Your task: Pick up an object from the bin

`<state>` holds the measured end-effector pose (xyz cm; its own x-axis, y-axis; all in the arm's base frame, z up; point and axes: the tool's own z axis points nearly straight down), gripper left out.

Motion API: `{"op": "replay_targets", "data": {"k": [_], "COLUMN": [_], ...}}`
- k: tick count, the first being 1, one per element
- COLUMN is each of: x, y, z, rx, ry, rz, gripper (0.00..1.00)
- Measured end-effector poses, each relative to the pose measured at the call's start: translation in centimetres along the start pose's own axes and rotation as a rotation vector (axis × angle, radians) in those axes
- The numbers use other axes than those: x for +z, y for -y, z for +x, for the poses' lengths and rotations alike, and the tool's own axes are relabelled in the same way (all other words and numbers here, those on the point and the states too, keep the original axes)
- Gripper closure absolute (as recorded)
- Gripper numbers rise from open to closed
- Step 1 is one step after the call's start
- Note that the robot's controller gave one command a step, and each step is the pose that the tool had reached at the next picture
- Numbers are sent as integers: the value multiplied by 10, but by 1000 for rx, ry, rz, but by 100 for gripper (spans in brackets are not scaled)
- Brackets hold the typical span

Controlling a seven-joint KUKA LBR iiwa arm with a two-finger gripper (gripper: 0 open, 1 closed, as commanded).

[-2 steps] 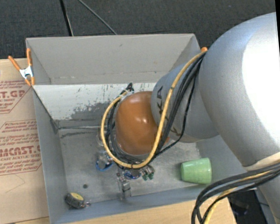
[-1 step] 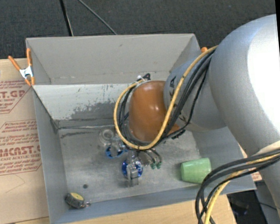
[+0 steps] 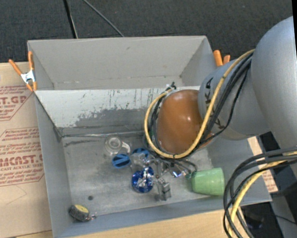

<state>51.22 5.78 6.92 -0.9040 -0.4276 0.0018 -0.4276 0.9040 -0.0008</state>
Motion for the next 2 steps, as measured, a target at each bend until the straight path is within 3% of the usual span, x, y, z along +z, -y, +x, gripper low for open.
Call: {"op": "replay_targets", "data": {"k": [1, 2], "x": [0, -108], "y": [-1, -7], "z": [-1, -28], "rx": [0, 14], "ry": [1, 13], "rz": [-2, 2], "gripper": [100, 100]}}
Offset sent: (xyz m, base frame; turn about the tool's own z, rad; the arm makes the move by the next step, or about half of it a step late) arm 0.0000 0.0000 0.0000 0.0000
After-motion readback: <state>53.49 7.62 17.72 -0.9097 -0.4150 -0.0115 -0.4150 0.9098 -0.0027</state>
